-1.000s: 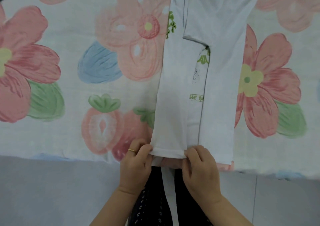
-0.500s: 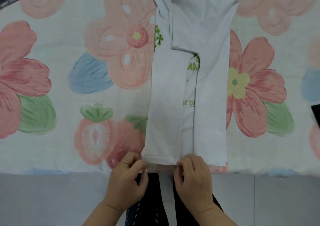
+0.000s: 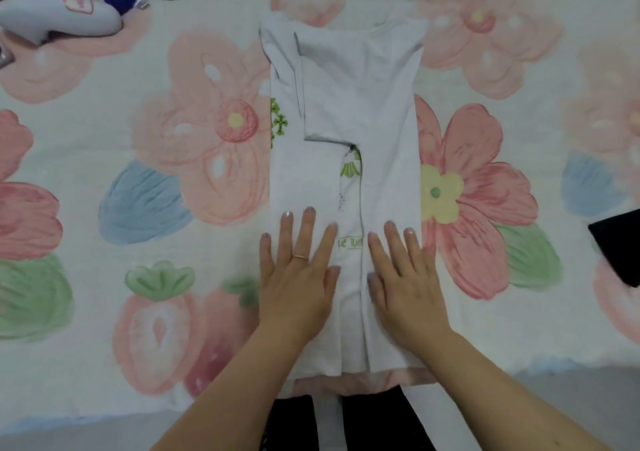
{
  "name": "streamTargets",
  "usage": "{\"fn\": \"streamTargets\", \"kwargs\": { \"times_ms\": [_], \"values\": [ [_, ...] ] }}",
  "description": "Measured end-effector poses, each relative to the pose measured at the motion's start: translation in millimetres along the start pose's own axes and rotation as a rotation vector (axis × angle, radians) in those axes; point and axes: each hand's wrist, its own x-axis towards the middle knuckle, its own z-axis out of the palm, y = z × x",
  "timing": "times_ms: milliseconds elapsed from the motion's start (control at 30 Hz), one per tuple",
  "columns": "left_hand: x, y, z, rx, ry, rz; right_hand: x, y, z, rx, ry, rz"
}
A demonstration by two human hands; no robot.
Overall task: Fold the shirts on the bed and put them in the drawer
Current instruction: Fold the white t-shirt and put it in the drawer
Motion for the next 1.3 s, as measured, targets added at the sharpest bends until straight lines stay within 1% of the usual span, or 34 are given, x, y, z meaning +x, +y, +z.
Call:
{"fn": "streamTargets", "kwargs": {
  "times_ms": [33,67,133,167,200,233,267,333,367,400,433,500,567,633,700,767,800,867,900,933,967,1033,1067,1100,1133,1167,1233,1300],
  "values": [
    [-6,-2,10,0.016,-0.062,-0.005,-6,4,6,-0.041,-0.032,-0.033],
    [-13,-3,14,0.019,-0.086,-0.001,-13,7,10,-0.047,-0.036,-0.044],
    [-23,-2,10,-0.073,-0.017,-0.039,-23,9,8,0.06,0.016,0.04],
    [-25,-2,7,-0.147,0.052,-0.086,-24,9,5,0.137,0.045,0.135],
    [-27,-2,4,-0.209,0.123,-0.166,-25,7,2,0.219,0.053,0.26],
    [-29,-1,1,-0.282,0.155,-0.274,-25,6,-2,0.303,0.035,0.402],
    [-31,-1,-3,-0.385,0.148,-0.395,-24,5,-8,0.379,-0.004,0.547],
    [-37,-4,-10,-0.576,0.068,-0.601,-22,9,-18,0.5,-0.165,0.779],
    [-42,-7,-12,-0.677,0.027,-0.658,-23,12,-22,0.51,-0.265,0.809],
    [-47,-10,-14,-0.777,-0.012,-0.686,-25,15,-28,0.521,-0.355,0.788],
    [-51,-13,-19,-0.862,-0.057,-0.688,-26,20,-34,0.566,-0.407,0.751],
    [-54,-17,-35,-1.005,-0.134,-0.649,-26,23,-51,0.762,-0.456,0.712],
    [-43,-19,-59,-1.179,-0.136,-0.622,-15,21,-73,1.03,-0.438,0.745],
    [-18,-18,-85,-1.34,-0.051,-0.638,12,16,-94,1.329,-0.373,0.84],
    [21,-15,-109,-1.428,0.047,-0.678,54,10,-112,1.549,-0.316,0.891],
    [75,-13,-133,-1.559,0.089,-0.681,110,4,-128,1.684,-0.194,0.964],
    [105,-13,-144,-1.649,0.123,-0.677,139,1,-134,1.747,-0.132,0.95],
    [159,-14,-165,-1.931,0.206,-0.704,194,-3,-144,1.839,-0.05,0.895],
    [181,-17,-172,-1.992,0.243,-0.73,216,-3,-145,1.828,-0.034,0.891],
    [200,-21,-174,-1.904,0.279,-0.772,235,-2,-145,1.753,-0.029,0.906],
    [214,-25,-170,-1.69,0.27,-0.79,249,0,-141,1.627,-0.012,0.93],
    [224,-36,-147,-1.114,0.197,-0.758,262,8,-120,1.24,0.036,0.958],
    [221,-37,-134,-0.879,0.169,-0.743,262,13,-107,1.007,0.041,0.96],
    [215,-36,-118,-0.729,0.163,-0.729,257,16,-96,0.805,0.024,0.957],
    [207,-35,-105,-0.659,0.181,-0.724,250,18,-85,0.7,0.014,0.942],
    [198,-33,-94,-0.664,0.236,-0.733,242,20,-77,0.691,0.016,0.911],
    [180,-28,-78,-0.761,0.379,-0.713,227,25,-66,0.773,0.024,0.816],
    [161,-21,-69,-0.738,0.456,-0.638,212,29,-60,0.799,-0.005,0.725]
  ]
}}
